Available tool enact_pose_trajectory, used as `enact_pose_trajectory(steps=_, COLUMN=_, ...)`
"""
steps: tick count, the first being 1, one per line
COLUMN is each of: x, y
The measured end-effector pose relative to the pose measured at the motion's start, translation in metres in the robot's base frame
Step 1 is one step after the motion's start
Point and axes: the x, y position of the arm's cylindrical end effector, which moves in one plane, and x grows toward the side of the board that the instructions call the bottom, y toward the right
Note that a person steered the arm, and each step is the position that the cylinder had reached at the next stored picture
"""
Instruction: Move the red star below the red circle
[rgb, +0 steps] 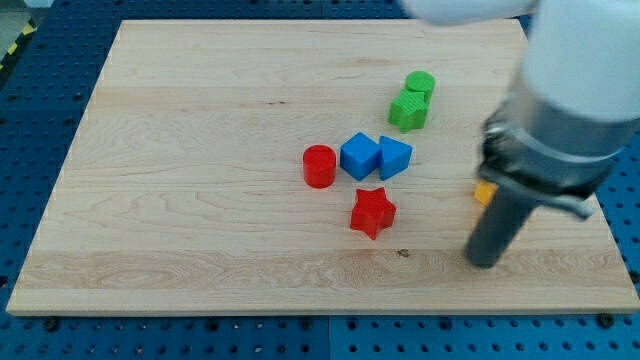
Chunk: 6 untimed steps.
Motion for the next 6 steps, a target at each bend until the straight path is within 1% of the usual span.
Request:
enact_pose_trajectory(steps=1, x=-0.002, y=-0.001)
enact_pose_trajectory(steps=3, x=0.0, y=-0.068)
enact_pose_trajectory(steps=6, x=-0.049, y=-0.116)
